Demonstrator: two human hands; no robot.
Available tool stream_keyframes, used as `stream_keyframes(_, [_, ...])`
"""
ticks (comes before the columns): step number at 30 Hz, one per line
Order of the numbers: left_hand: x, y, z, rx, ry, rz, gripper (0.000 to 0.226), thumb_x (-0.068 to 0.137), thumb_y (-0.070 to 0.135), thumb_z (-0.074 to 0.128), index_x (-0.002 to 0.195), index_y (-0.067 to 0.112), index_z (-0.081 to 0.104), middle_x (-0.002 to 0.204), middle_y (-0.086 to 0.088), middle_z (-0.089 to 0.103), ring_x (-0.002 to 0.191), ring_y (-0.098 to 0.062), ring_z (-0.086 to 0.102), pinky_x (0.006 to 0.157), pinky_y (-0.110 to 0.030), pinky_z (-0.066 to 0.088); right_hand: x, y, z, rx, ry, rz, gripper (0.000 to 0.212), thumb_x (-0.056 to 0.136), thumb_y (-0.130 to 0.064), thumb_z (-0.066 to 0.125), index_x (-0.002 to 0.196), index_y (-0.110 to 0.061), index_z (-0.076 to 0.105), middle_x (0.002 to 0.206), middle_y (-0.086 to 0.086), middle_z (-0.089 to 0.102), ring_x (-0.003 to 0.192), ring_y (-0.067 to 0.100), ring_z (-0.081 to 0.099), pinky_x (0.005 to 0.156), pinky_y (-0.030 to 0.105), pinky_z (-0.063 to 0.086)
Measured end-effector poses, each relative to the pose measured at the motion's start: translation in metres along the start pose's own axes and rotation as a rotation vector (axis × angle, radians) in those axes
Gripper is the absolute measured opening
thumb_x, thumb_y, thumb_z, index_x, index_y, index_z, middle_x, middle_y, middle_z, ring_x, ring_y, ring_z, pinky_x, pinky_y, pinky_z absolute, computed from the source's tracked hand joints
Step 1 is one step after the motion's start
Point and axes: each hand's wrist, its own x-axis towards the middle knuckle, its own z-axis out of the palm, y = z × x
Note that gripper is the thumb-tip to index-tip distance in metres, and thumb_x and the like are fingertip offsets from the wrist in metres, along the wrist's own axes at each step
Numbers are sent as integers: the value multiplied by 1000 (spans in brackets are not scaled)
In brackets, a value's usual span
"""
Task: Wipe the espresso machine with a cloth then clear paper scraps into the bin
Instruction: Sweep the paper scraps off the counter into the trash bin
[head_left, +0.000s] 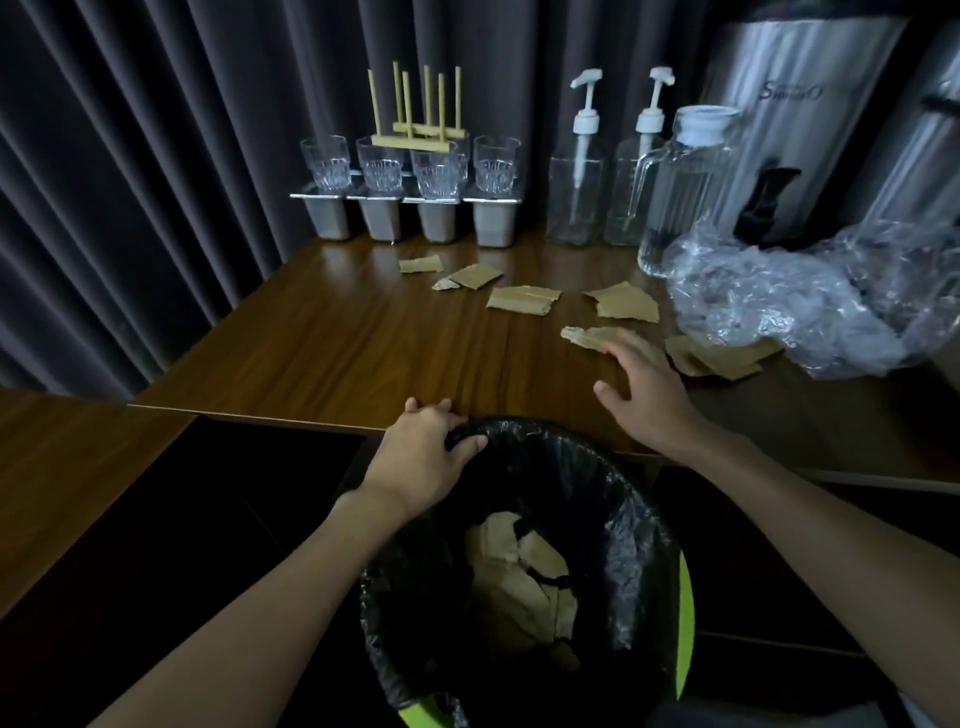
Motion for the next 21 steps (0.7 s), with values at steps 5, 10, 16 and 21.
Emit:
stream_keyframes(5, [3,-3,-2,-3,-35,21,42,100,41,56,133,17,64,158,-10,40,150,-37,26,126,-44,17,11,9,13,-171,-132,61,60,102,-40,38,155,-23,14,163,2,11,150,21,7,118,51,17])
stream_keyframes(10, [5,-4,-3,22,-29,31,40,101,42,55,131,20,67,155,-7,45,148,-34,31,125,-44,19,10,6,13,-297,-65,50,54,101,-44,34,151,-25,25,151,0,33,137,24,25,108,51,21])
stream_keyframes(16, [3,-4,0,41,-33,34,40,102,42,52,134,21,64,152,-5,49,150,-29,31,125,-46,19,5,11,12,-185,18,22,31,99,-38,45,122,-24,61,130,2,44,126,25,37,107,49,21])
stream_keyframes(21, [1,-1,0,70,0,4,44,100,45,53,137,23,62,158,-2,40,150,-36,25,123,-44,21,8,14,3,-94,28,53,11,94,-36,57,99,-26,59,116,-1,57,115,22,50,107,49,27])
